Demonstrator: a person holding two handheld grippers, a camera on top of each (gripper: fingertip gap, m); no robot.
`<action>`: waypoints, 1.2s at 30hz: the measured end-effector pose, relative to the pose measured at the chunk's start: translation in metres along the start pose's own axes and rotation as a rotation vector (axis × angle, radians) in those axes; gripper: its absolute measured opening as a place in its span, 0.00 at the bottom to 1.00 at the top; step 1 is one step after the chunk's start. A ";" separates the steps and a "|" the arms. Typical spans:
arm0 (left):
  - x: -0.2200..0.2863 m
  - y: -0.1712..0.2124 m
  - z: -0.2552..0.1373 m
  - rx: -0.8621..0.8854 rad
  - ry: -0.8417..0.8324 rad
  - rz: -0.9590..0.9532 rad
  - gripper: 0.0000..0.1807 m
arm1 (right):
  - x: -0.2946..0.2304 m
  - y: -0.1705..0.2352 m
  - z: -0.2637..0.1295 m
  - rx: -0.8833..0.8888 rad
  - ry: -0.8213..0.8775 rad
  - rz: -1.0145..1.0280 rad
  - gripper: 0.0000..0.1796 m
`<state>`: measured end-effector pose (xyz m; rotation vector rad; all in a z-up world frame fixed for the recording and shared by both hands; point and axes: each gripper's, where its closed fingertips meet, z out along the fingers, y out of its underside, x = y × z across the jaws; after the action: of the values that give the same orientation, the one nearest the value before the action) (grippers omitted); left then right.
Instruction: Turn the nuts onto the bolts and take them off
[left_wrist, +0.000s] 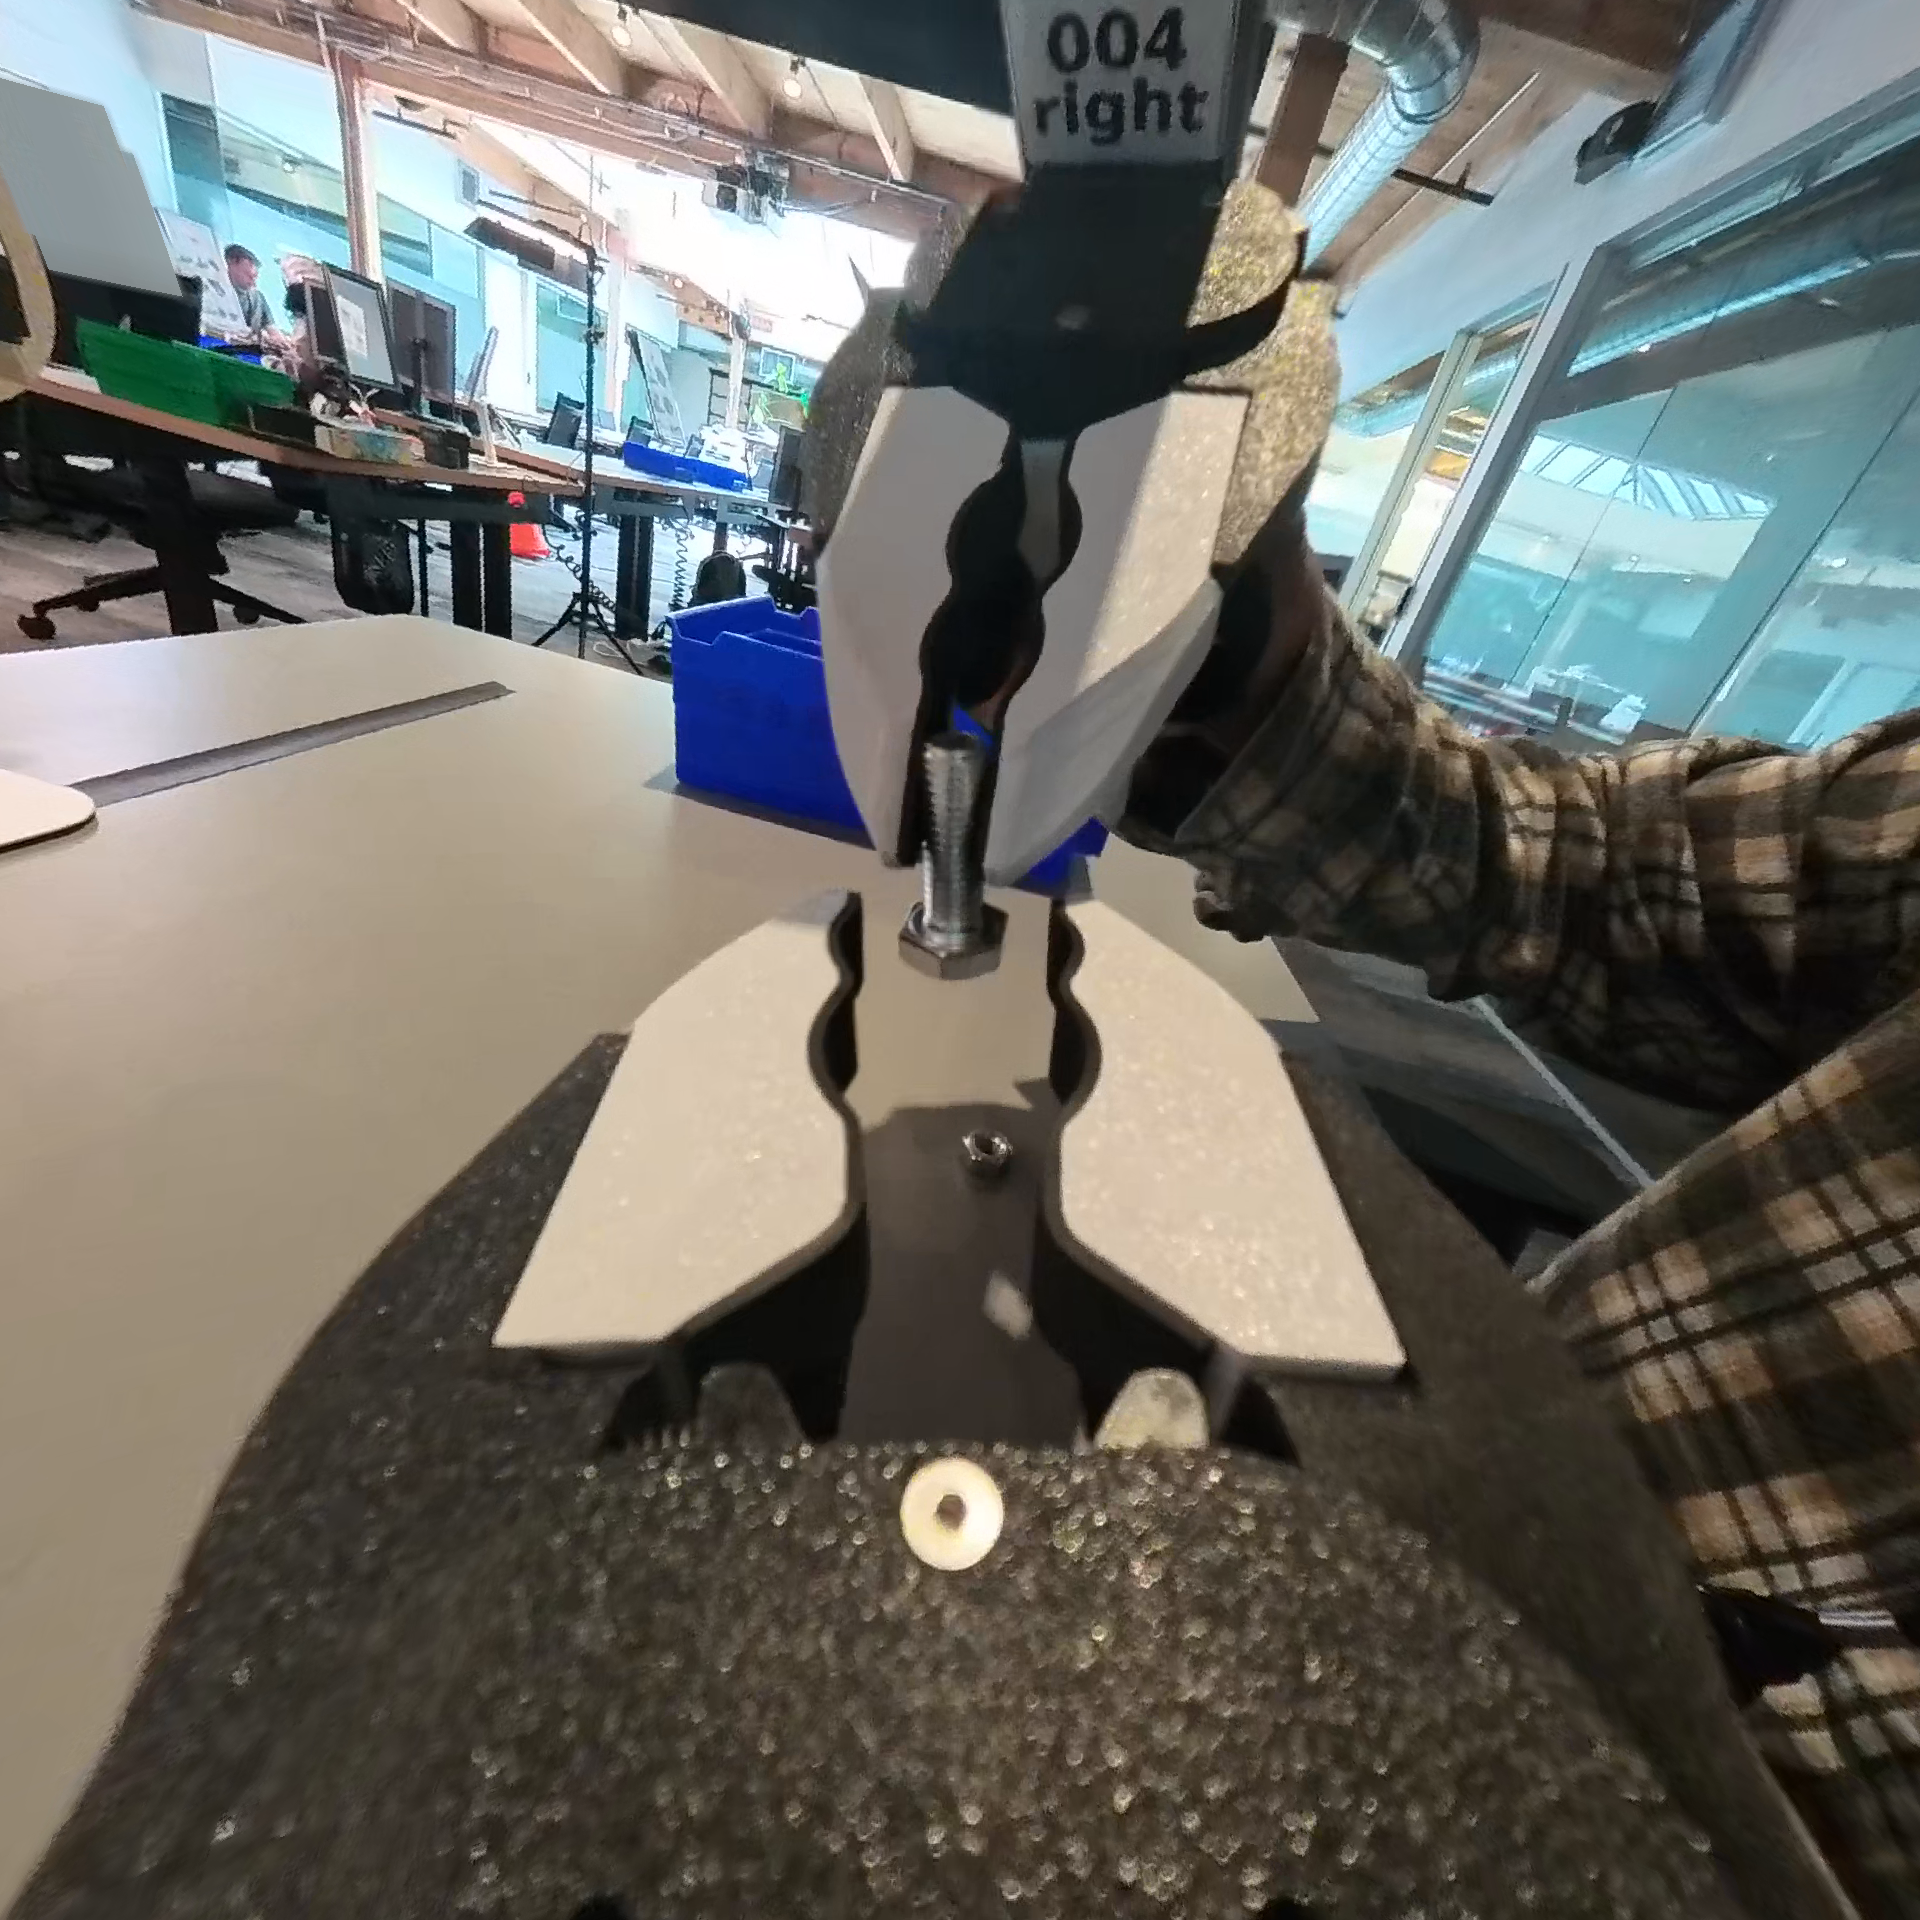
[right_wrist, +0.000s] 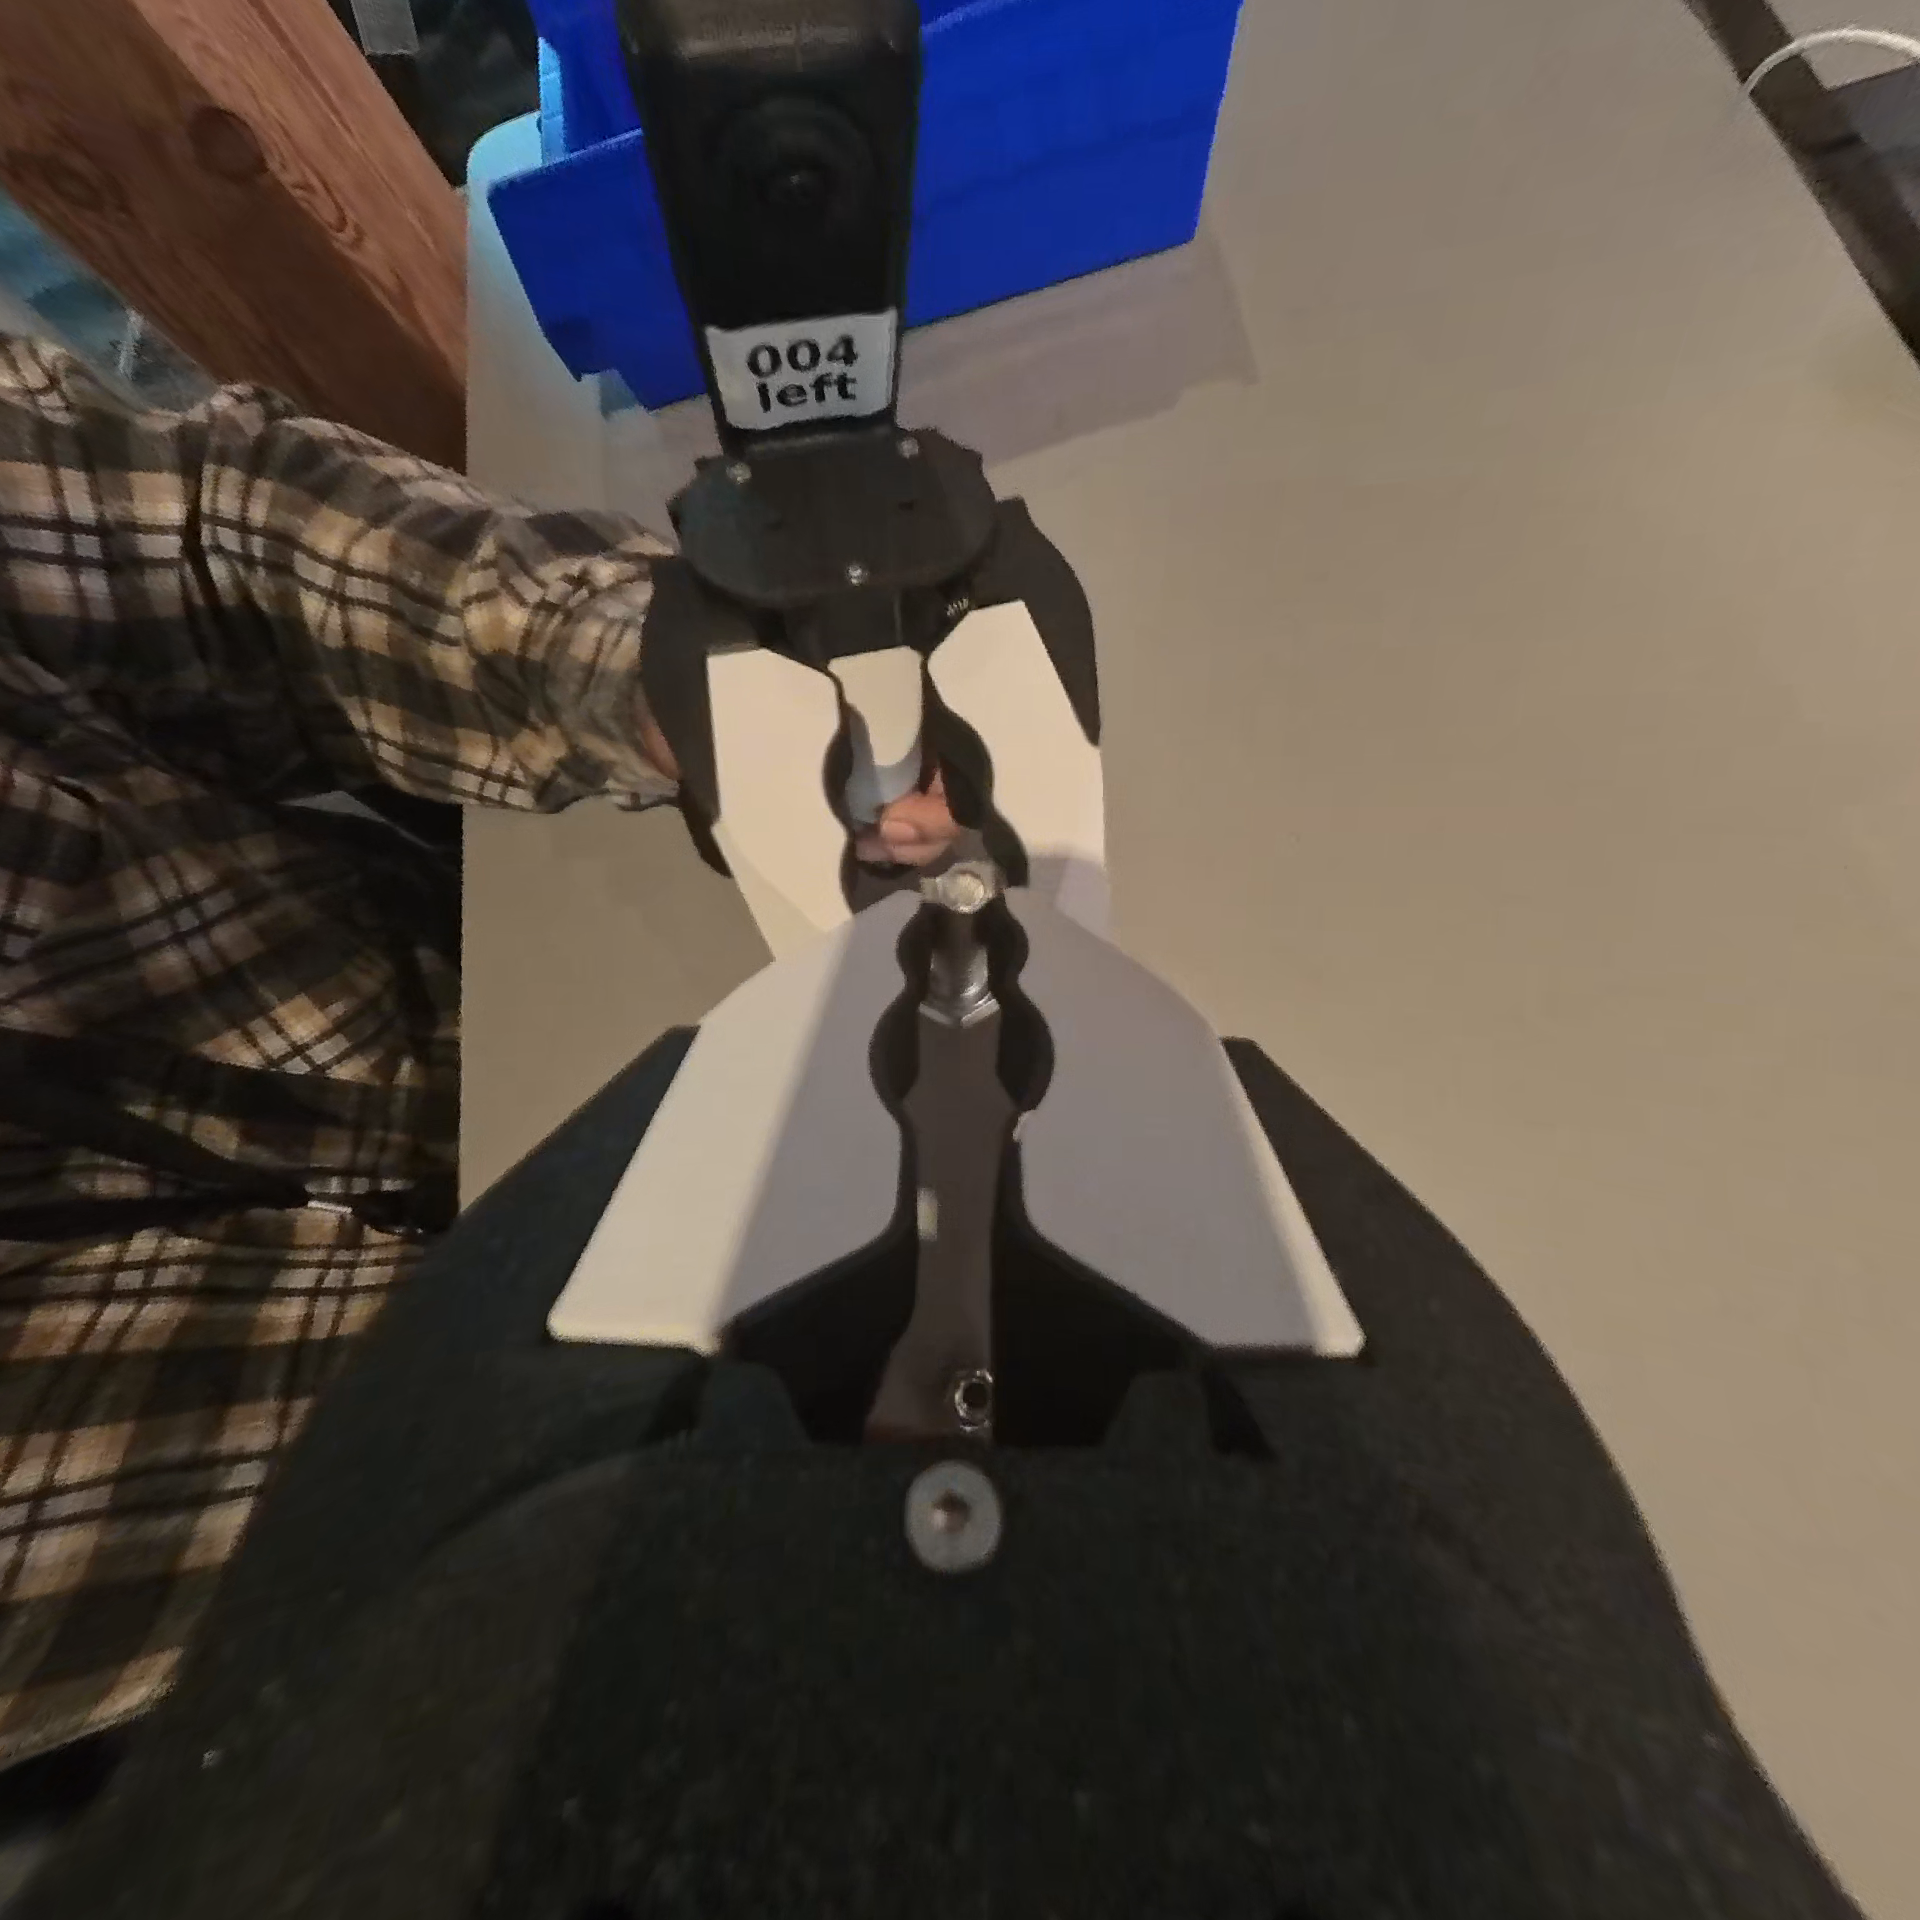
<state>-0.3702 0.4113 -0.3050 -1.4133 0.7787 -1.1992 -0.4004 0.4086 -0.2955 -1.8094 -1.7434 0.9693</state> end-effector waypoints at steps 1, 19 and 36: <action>0.001 0.000 0.000 0.004 0.006 -0.002 0.16 | -0.001 -0.001 0.000 -0.001 -0.001 -0.004 0.05; 0.005 -0.010 -0.002 0.051 0.002 0.008 0.11 | -0.007 -0.012 -0.003 0.039 -0.012 -0.021 0.05; 0.006 -0.011 -0.005 0.023 -0.033 0.032 0.10 | -0.010 -0.016 -0.006 0.080 -0.021 -0.058 0.06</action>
<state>-0.3753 0.4067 -0.2936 -1.3932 0.7596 -1.1541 -0.4059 0.4017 -0.2784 -1.6956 -1.7345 1.0235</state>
